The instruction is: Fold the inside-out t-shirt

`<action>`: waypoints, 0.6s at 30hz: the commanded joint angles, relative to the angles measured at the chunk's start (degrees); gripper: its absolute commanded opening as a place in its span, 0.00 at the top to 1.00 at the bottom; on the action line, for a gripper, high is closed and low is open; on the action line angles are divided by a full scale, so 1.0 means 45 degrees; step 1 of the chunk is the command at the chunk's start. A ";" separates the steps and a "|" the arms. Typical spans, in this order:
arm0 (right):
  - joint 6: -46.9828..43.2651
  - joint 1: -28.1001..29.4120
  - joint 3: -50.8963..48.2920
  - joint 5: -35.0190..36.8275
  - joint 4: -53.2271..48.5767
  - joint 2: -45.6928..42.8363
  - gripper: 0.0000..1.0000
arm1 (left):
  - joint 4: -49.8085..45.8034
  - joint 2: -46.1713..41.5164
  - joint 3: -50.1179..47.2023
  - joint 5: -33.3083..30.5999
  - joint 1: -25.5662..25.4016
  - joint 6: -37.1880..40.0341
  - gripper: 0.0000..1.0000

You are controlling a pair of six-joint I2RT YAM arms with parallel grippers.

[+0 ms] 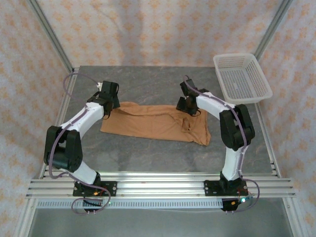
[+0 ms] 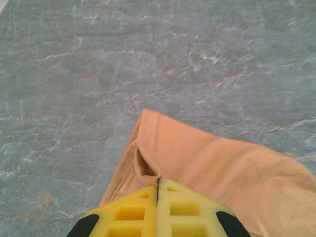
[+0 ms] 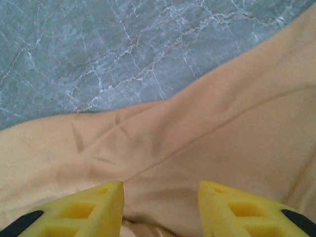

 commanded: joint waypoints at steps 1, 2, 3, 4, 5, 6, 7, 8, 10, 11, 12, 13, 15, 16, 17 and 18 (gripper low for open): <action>-0.0152 -0.0031 -0.0591 0.0217 -0.0443 -0.1136 0.56 | 0.0090 0.0219 -0.0173 -0.0905 0.0109 -0.0102 1.00; -0.0097 -0.0023 -0.0894 0.0059 -0.0347 -0.1341 0.56 | 0.0027 0.0292 -0.0208 -0.0875 0.0114 -0.0157 1.00; -0.0021 -0.0024 -0.1222 -0.0194 -0.0242 -0.1509 0.56 | -0.0057 0.0355 -0.0236 -0.0882 0.0112 -0.0234 1.00; 0.0058 -0.0015 -0.1496 -0.0502 -0.0126 -0.1589 0.56 | -0.0147 0.0401 -0.0270 -0.0919 0.0120 -0.0277 1.00; 0.0162 -0.0002 -0.1819 -0.0877 -0.0021 -0.1657 0.56 | -0.0219 0.0451 -0.0323 -0.0971 0.0129 -0.0327 1.00; 0.0287 0.0015 -0.2130 -0.1169 0.0011 -0.1685 0.56 | -0.0330 0.0517 -0.0334 -0.1027 0.0129 -0.0371 1.00; 0.0377 0.0035 -0.2381 -0.1269 -0.0035 -0.1719 0.55 | -0.0473 0.0621 -0.0301 -0.1095 0.0148 -0.0413 1.00; 0.0425 0.0072 -0.2703 -0.1228 -0.0011 -0.1799 0.55 | -0.0795 0.0776 -0.0159 -0.1118 0.0209 -0.0481 1.00; 0.0405 0.0142 -0.3255 -0.1164 0.0206 -0.1973 0.54 | -0.1169 0.1070 -0.0046 -0.1106 0.0244 -0.0599 1.00; 0.0357 0.0162 -0.3457 -0.1183 0.0353 -0.2056 0.53 | -0.1275 0.1199 -0.0051 -0.1018 0.0274 -0.0649 1.00; 0.0336 0.0161 -0.3616 -0.1201 0.0533 -0.2142 0.52 | -0.1230 0.1274 -0.0126 -0.0879 0.0280 -0.0694 1.00; 0.0326 0.0180 -0.3683 -0.1222 0.0652 -0.2193 0.52 | -0.1247 0.1331 -0.0141 -0.0658 0.0305 -0.0745 1.00; 0.0373 0.0254 -0.3642 -0.1142 0.0699 -0.2346 0.52 | -0.1190 0.1338 -0.0269 -0.0485 0.0321 -0.0869 1.00; 0.0407 0.0298 -0.3582 -0.1034 0.0640 -0.2448 0.52 | -0.1217 0.1335 -0.0295 -0.0379 0.0337 -0.0937 1.00; 0.0458 0.0332 -0.3525 -0.0891 0.0598 -0.2599 0.52 | -0.1336 0.1360 -0.0268 -0.0210 0.0388 -0.1020 1.00; 0.0498 0.0373 -0.3519 -0.0823 0.0643 -0.2744 0.51 | -0.1518 0.1426 -0.0163 -0.0088 0.0422 -0.1103 1.00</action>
